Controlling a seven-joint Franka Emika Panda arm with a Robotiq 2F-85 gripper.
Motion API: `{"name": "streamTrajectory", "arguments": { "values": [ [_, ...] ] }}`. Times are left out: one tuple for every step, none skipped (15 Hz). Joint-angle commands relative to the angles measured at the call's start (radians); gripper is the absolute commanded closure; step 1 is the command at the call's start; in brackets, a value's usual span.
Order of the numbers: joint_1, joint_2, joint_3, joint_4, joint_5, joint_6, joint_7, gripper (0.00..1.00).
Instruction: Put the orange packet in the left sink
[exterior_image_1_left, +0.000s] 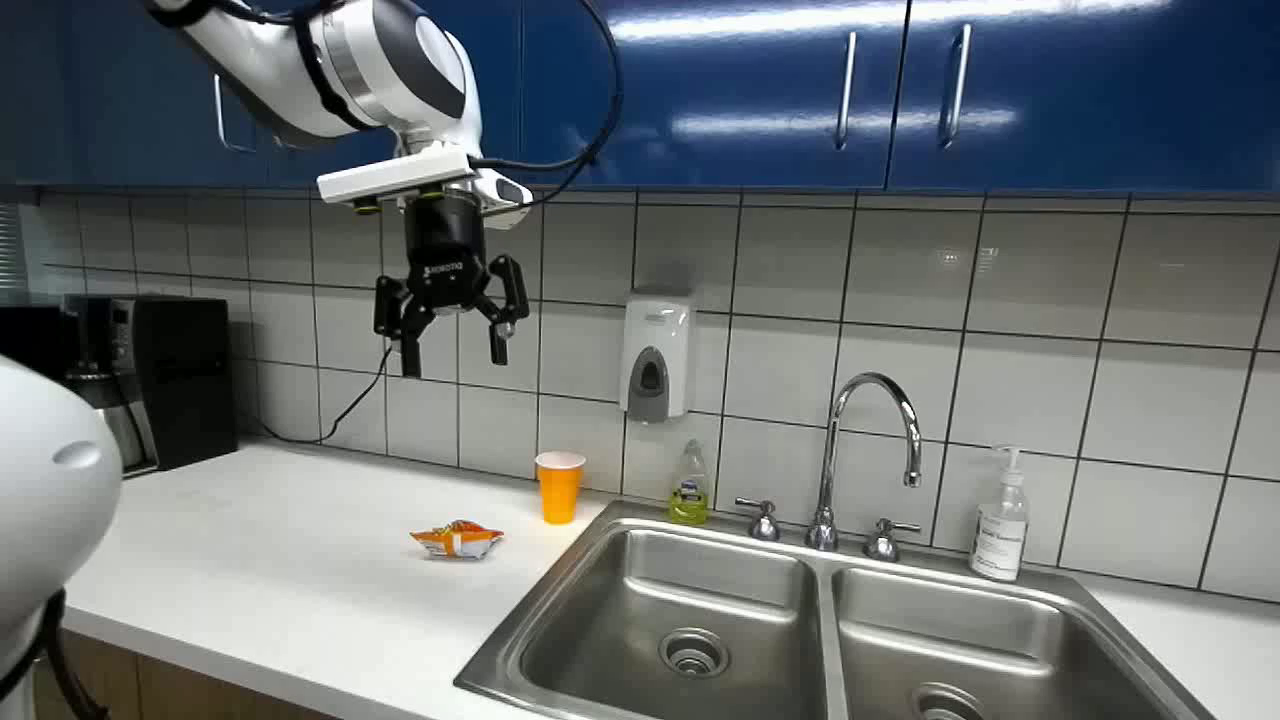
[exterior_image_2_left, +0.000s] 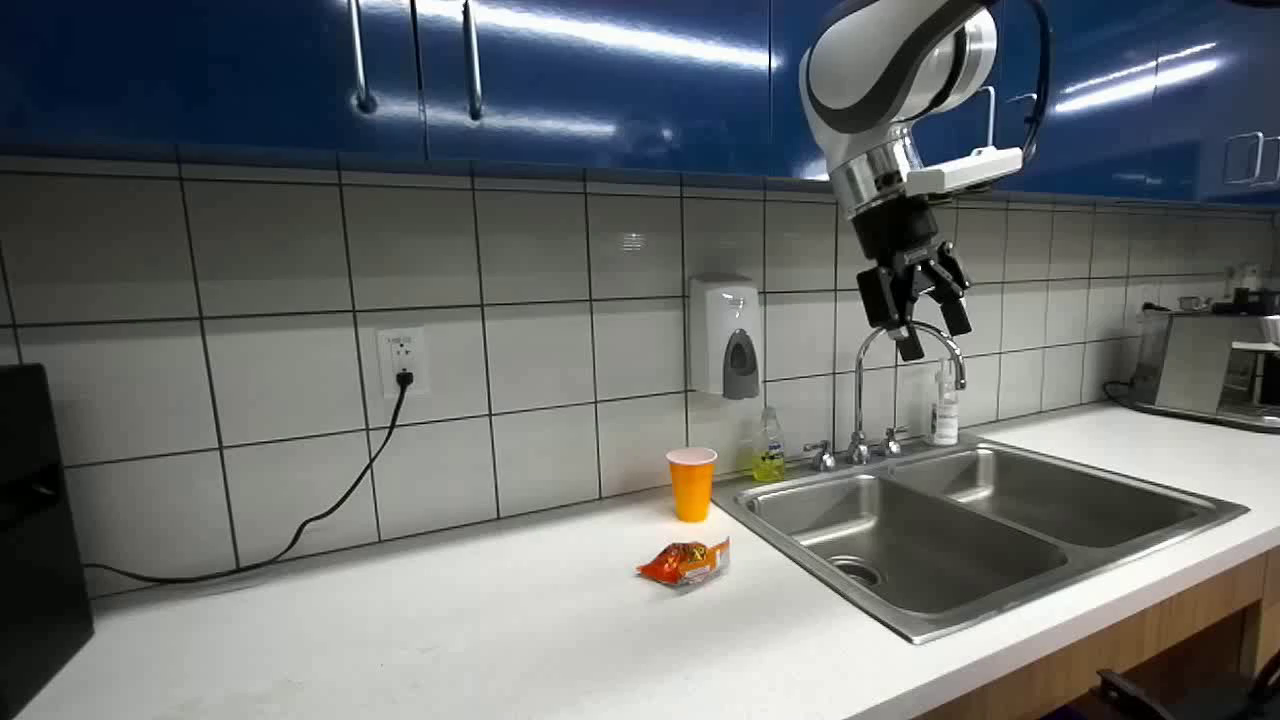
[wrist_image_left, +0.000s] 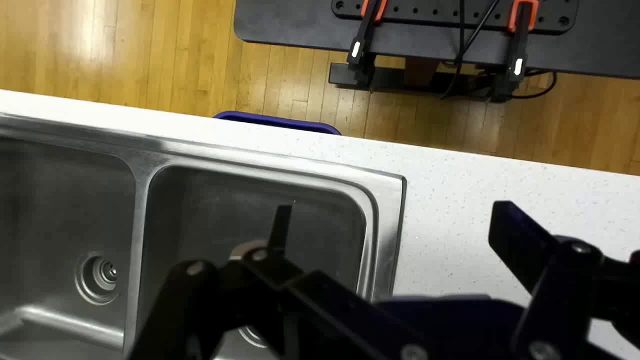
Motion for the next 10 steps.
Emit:
{"name": "streamTrajectory", "arguments": {
  "values": [
    [0.008, 0.001, -0.007, 0.001, -0.002, -0.002, 0.003, 0.00],
    [0.008, 0.001, -0.007, 0.001, -0.002, -0.002, 0.003, 0.00],
    [0.008, 0.001, -0.007, 0.001, -0.002, -0.002, 0.003, 0.00],
    [0.015, 0.008, -0.001, 0.001, 0.008, 0.006, 0.010, 0.00],
    [0.026, 0.012, 0.001, -0.001, 0.024, 0.016, 0.005, 0.00],
    [0.039, 0.017, 0.005, -0.007, 0.046, 0.035, 0.007, 0.00],
    [0.049, 0.024, 0.009, -0.010, 0.067, 0.049, 0.014, 0.00],
    [0.062, 0.030, 0.013, -0.018, 0.096, 0.075, 0.025, 0.00],
    [0.074, 0.037, 0.019, -0.025, 0.118, 0.100, 0.028, 0.00],
    [0.084, 0.045, 0.028, -0.036, 0.135, 0.131, 0.040, 0.00]
  ]
}}
